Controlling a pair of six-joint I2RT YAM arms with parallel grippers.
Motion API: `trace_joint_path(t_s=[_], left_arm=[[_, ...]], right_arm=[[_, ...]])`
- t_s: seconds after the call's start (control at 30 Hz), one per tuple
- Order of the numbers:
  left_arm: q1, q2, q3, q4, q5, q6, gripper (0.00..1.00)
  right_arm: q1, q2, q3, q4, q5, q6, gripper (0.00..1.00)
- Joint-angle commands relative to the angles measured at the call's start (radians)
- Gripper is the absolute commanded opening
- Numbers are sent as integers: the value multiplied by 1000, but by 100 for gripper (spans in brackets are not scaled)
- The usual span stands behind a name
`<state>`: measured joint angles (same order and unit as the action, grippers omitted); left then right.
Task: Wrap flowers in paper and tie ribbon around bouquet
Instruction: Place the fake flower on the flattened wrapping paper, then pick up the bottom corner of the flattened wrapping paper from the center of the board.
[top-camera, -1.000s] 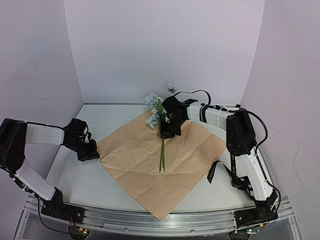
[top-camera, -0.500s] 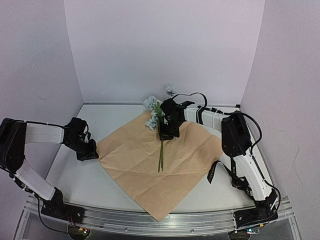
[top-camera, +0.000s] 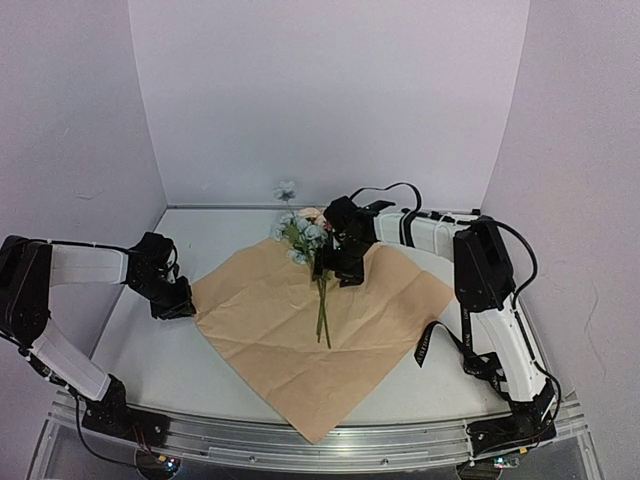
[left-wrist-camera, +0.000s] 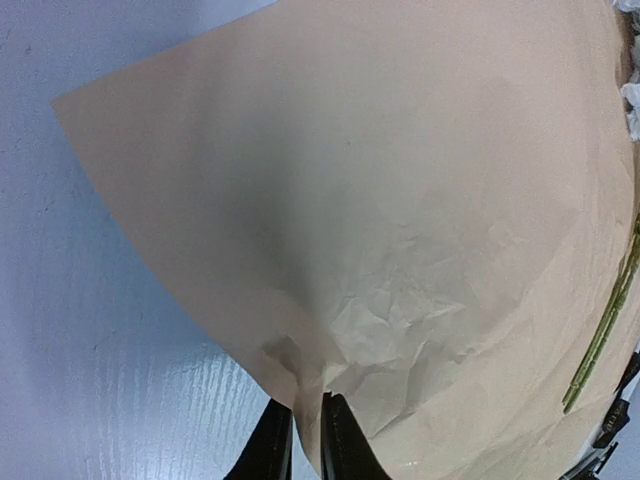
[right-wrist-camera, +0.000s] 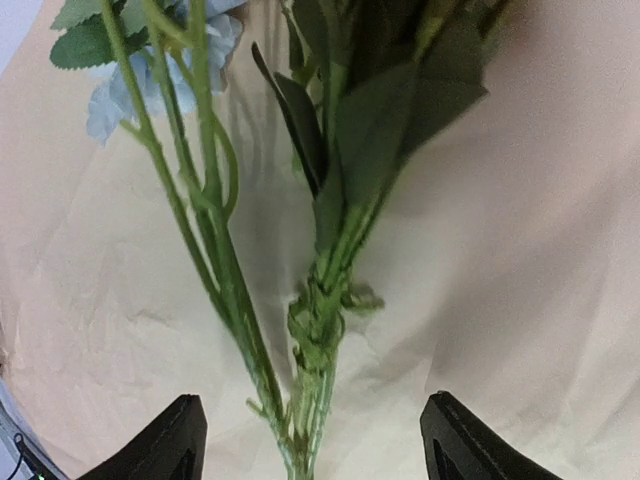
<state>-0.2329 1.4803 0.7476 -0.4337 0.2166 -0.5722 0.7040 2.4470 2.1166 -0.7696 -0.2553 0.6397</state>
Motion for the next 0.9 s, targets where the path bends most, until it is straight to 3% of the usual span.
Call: trace_joint_path(t_s=[0.0,0.23,0.47,0.67,0.87], left_arm=[[-1,-9,40,-25,-38,-18,17],[-1,-56,40,-40,-44,-40,45],[-4,-190,18,-71,-42,-67,61],[-61,-294,-37,-68,-28,-100,68],[-125,-356,-58,-77,-60,-136,71]], right_arm=[[6,-200,-91,3,-9,31,79],[29,-398,-305,5,-25,10,77],[141,-718,-739,138,48,26,78],[386,-906,-974,184,228,-107,80],[665,-929,-1005,133,440,-316,83]])
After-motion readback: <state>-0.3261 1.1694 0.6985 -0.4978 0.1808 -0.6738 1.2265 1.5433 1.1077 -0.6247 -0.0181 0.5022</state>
